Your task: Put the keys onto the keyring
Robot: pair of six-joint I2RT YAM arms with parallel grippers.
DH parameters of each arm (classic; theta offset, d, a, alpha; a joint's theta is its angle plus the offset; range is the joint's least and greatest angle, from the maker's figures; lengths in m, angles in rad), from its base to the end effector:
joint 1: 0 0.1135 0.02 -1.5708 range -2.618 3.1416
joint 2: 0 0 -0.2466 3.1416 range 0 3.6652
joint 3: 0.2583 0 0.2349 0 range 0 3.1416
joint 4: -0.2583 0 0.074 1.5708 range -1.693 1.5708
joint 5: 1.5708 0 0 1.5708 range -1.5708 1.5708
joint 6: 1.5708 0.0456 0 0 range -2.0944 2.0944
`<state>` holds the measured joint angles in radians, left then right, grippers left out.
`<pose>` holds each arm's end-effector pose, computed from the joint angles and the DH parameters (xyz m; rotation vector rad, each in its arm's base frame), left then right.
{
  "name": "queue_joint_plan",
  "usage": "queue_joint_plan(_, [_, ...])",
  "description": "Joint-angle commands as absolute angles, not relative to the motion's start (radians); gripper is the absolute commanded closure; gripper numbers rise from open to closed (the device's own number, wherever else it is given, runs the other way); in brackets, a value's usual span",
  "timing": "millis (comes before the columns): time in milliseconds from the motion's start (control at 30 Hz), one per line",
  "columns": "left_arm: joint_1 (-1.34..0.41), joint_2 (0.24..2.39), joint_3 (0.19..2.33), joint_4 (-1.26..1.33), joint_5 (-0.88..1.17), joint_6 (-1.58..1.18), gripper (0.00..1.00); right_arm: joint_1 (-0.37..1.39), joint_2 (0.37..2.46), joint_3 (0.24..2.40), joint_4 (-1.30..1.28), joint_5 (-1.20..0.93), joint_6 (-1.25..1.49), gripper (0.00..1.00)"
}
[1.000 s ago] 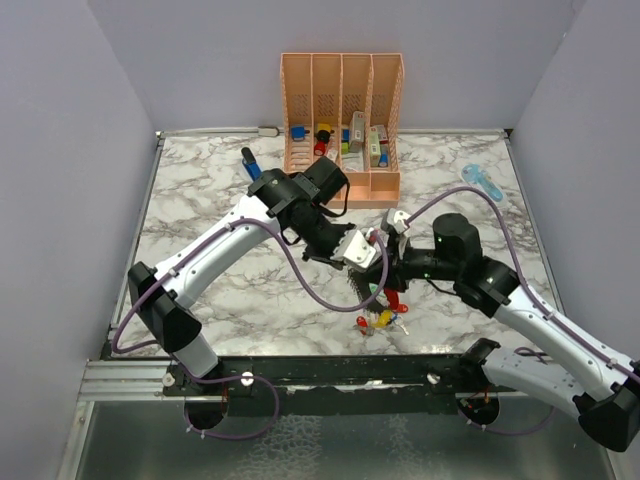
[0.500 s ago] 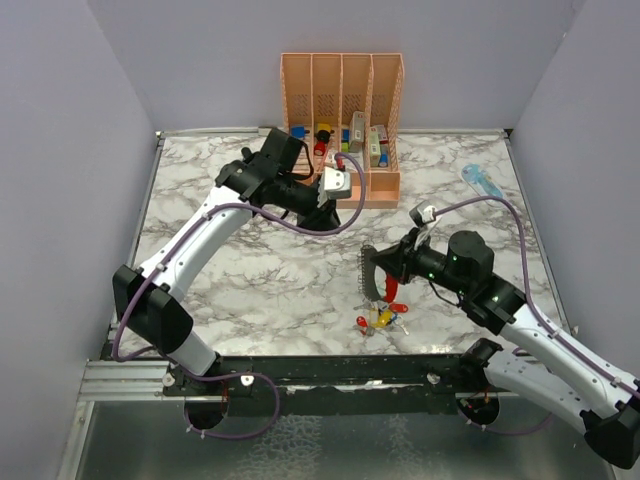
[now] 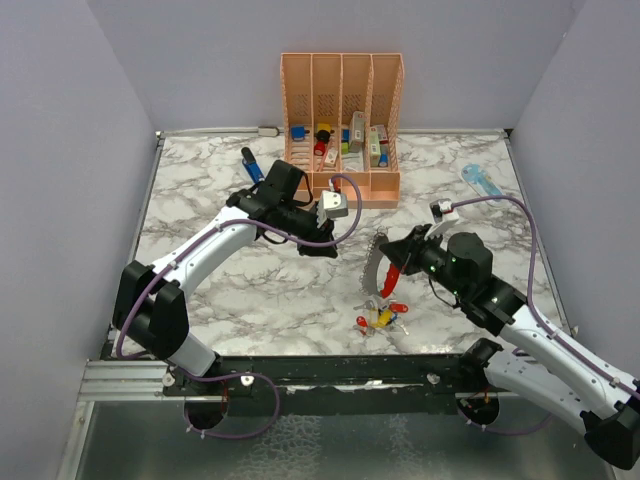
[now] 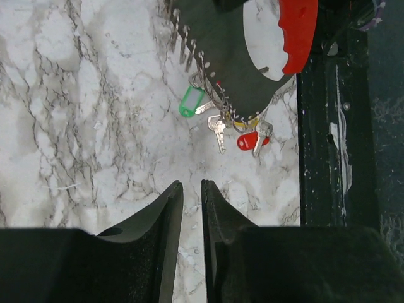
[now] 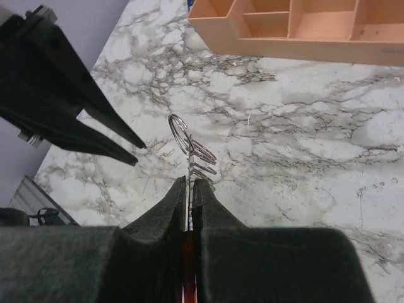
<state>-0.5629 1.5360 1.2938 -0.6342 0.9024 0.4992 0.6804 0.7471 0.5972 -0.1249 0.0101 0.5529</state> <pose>0.2445 -0.1966 0.2852 1.4824 1.7435 -1.1176 0.1462 0.1177 0.2740 -0.1157 1.9291 0.8381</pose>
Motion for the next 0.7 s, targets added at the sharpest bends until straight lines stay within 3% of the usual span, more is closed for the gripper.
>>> queue_joint_plan(0, [-0.559,1.491,1.222,-0.536,0.868,0.455,0.78,0.679,0.794,0.628,-0.144,0.123,0.667,0.99])
queue_joint_plan(300, [-0.52,1.461,1.146,-0.493,0.754,0.486,0.78,0.678,0.999,0.538,0.03,0.143,0.906,0.99])
queue_joint_plan(633, [-0.46,1.438,1.081,-0.42,0.732,0.455,0.79,0.669,1.32,0.575,0.175,0.251,1.125,0.99])
queue_joint_plan(667, [-0.458,1.437,1.078,-0.418,0.727,0.455,0.79,0.668,1.335,0.575,0.178,0.261,1.131,0.96])
